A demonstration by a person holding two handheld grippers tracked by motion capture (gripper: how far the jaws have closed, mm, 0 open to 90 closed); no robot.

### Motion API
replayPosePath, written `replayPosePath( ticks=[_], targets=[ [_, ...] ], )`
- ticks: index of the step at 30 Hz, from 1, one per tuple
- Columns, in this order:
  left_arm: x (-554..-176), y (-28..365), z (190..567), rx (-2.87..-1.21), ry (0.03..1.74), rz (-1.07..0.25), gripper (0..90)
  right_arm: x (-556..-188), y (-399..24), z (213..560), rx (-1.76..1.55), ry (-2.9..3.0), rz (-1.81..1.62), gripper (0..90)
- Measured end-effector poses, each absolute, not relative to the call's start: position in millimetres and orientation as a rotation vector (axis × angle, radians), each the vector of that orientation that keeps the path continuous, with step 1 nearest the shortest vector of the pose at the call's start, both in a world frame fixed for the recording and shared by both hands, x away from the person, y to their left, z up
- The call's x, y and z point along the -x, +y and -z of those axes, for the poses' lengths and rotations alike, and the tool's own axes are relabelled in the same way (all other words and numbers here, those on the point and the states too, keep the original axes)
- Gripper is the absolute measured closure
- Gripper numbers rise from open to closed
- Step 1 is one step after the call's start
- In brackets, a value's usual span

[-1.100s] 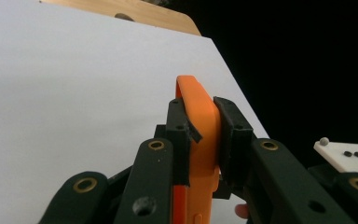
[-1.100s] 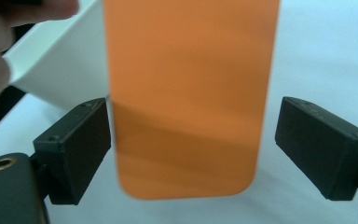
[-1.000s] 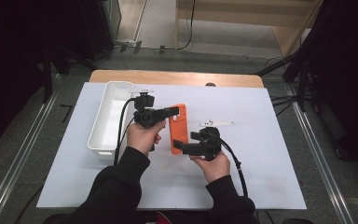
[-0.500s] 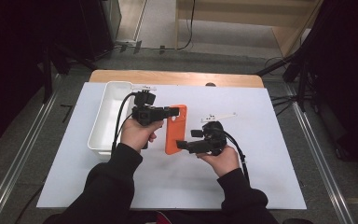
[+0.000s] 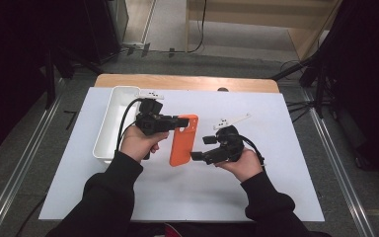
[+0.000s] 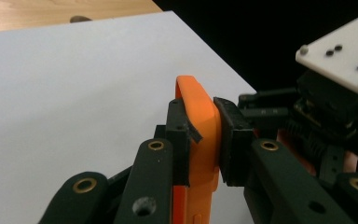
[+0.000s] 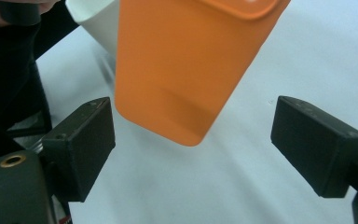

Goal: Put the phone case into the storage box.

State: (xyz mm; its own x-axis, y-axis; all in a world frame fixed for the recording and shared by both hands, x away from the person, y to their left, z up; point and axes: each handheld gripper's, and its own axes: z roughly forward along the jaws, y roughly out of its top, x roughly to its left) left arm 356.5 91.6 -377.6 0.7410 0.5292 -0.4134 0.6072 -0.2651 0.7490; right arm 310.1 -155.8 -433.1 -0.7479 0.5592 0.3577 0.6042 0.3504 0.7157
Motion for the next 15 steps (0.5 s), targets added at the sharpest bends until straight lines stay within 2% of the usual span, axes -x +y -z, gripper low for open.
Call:
replayPosePath(
  ticks=[15],
  targets=[
    [-354, 97, 384, -1.973, 0.772, 0.117, 77.2, -314, -179, 429, 1.004, -2.538, 1.402, 12.7]
  ],
)
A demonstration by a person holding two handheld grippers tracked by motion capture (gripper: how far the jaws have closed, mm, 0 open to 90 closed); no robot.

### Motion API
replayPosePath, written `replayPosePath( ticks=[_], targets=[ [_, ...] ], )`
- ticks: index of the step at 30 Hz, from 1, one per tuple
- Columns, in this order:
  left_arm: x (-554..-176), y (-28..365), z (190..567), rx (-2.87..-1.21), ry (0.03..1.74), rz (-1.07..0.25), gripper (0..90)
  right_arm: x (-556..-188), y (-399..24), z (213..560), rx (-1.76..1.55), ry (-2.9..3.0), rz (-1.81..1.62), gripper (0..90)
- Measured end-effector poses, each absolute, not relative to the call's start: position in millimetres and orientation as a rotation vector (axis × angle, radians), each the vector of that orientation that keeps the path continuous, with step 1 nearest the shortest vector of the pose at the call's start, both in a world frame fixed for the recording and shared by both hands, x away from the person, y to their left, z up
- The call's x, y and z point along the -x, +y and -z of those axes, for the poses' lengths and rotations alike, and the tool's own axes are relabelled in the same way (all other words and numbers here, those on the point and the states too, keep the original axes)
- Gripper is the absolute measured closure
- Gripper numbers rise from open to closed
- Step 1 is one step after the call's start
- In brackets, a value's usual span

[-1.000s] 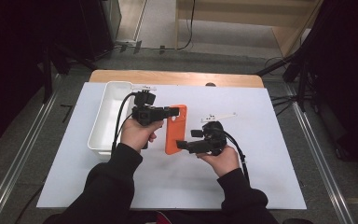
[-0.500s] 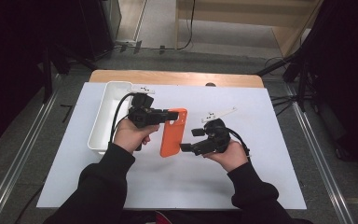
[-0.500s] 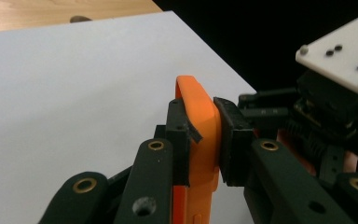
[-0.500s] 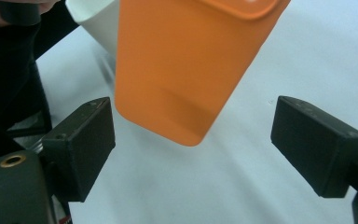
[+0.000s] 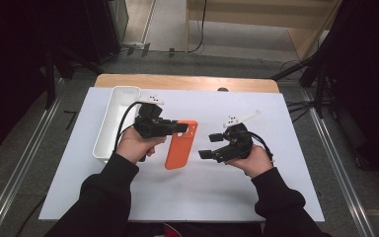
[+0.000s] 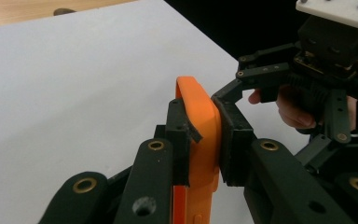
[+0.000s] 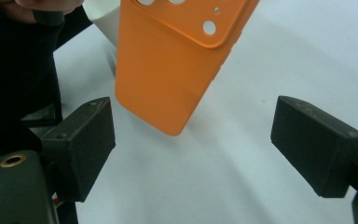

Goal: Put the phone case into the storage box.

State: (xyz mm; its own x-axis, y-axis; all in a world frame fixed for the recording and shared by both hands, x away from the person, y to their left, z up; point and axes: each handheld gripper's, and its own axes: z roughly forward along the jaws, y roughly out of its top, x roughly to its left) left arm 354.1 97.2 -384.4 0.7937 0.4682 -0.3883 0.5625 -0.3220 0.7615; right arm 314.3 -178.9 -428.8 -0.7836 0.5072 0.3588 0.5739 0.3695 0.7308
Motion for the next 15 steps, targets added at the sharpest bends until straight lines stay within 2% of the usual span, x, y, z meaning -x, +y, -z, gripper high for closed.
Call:
replayPosePath(
  ticks=[15],
  targets=[
    [-346, 99, 382, -2.033, 0.642, 0.136, 77.1, -315, -191, 426, 0.906, -2.580, 1.373, 12.8]
  ],
)
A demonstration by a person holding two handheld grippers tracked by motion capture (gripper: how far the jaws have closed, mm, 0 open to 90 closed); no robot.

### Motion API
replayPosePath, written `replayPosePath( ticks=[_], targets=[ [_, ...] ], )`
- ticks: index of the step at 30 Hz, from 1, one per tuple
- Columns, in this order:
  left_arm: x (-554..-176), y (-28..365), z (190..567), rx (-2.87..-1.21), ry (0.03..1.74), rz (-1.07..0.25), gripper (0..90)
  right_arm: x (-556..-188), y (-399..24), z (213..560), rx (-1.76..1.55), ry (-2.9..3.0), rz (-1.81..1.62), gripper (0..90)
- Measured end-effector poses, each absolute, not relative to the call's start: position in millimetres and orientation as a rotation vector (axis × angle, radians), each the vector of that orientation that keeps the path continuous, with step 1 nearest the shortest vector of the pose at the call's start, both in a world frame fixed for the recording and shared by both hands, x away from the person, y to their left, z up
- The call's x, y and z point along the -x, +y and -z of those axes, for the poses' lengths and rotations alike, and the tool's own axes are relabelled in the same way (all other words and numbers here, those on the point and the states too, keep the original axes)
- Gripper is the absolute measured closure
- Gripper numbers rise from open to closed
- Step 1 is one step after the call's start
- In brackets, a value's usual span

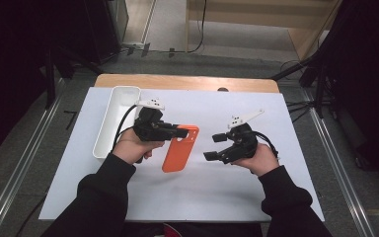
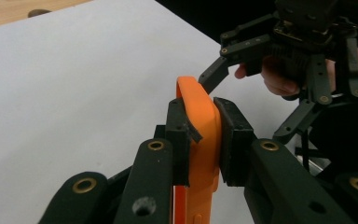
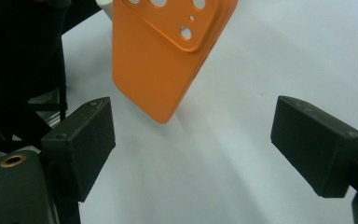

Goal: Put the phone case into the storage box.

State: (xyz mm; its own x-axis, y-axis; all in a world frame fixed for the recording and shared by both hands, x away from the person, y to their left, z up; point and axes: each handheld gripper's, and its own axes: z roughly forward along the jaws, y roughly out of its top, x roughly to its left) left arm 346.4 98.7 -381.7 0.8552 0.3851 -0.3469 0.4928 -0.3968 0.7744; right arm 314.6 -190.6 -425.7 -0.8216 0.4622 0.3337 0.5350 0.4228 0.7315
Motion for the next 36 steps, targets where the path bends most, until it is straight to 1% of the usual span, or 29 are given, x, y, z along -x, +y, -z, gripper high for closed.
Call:
replayPosePath(
  ticks=[13, 17, 31, 32, 34, 36],
  targets=[
    [-344, 93, 377, -2.095, 0.494, 0.142, 77.0, -313, -188, 418, 0.741, -2.642, 1.361, 13.0],
    [-346, 92, 376, -2.092, 0.476, 0.189, 77.0, -315, -188, 416, 0.713, -2.645, 1.367, 13.0],
    [-352, 85, 378, -2.097, 0.425, 0.236, 76.9, -322, -189, 408, 0.621, -2.637, 1.365, 14.1],
    [-352, 84, 378, -2.099, 0.417, 0.244, 77.0, -323, -190, 407, 0.619, -2.633, 1.368, 14.5],
    [-353, 83, 379, -2.101, 0.411, 0.260, 77.0, -325, -191, 406, 0.608, -2.623, 1.377, 19.1],
    [-353, 82, 380, -2.105, 0.401, 0.267, 76.9, -327, -192, 406, 0.591, -2.613, 1.384, 19.7]
  ],
)
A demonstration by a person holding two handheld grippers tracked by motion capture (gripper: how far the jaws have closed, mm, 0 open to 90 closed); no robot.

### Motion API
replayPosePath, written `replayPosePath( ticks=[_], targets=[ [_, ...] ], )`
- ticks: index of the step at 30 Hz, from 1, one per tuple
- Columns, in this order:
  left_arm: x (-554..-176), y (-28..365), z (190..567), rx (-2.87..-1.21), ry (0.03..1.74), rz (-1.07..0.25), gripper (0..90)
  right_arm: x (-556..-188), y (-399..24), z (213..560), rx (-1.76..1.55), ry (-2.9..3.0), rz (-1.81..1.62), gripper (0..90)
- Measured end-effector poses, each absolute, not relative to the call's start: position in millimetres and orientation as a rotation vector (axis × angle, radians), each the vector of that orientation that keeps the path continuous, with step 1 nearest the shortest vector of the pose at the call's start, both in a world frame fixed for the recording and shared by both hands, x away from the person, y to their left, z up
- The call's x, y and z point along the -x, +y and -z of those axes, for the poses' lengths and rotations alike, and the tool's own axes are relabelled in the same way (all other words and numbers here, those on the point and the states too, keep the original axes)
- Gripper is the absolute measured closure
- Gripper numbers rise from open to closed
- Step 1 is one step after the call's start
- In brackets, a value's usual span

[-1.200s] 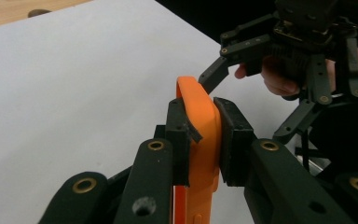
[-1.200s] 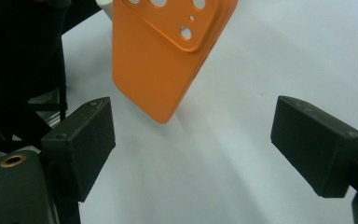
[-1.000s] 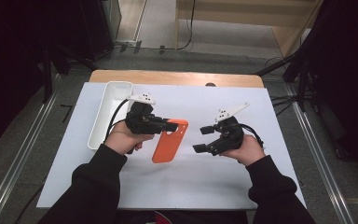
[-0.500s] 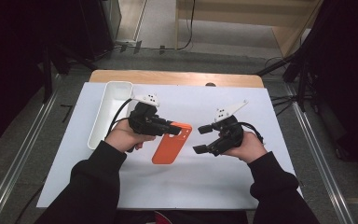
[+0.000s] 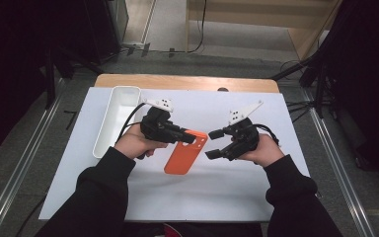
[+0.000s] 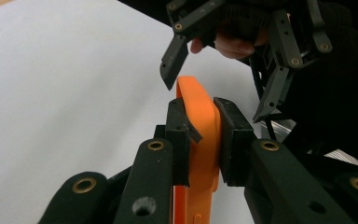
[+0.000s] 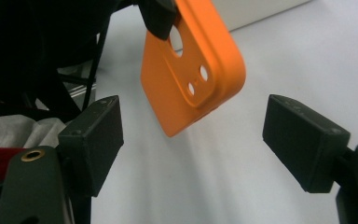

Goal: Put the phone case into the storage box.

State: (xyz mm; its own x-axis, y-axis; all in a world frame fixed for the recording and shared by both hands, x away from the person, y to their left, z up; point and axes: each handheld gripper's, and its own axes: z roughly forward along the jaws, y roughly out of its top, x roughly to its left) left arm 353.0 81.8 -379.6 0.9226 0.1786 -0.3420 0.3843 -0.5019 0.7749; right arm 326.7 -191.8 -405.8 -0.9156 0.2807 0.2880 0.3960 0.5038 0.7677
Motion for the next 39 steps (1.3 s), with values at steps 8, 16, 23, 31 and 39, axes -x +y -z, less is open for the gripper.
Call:
replayPosePath(
  ticks=[8, 16, 23, 31, 39],
  targets=[
    [-353.2, 80.8, 381.1, -2.107, 0.375, 0.322, 77.0, -333.6, -191.7, 404.7, 0.542, -2.588, 1.384, 27.9],
    [-352.0, 78.7, 383.2, -2.119, 0.338, 0.362, 76.9, -335.3, -190.7, 405.1, 0.493, -2.556, 1.372, 34.9],
    [-351.1, 75.7, 384.4, -2.123, 0.325, 0.381, 76.9, -336.0, -189.0, 405.8, 0.452, -2.549, 1.379, 44.8],
    [-350.8, 74.6, 385.2, -2.132, 0.313, 0.398, 76.9, -337.2, -187.8, 405.2, 0.418, -2.541, 1.382, 54.6],
    [-350.1, 73.2, 386.2, -2.127, 0.298, 0.410, 76.8, -336.8, -188.7, 405.6, 0.379, -2.526, 1.414, 62.5]
  ],
)
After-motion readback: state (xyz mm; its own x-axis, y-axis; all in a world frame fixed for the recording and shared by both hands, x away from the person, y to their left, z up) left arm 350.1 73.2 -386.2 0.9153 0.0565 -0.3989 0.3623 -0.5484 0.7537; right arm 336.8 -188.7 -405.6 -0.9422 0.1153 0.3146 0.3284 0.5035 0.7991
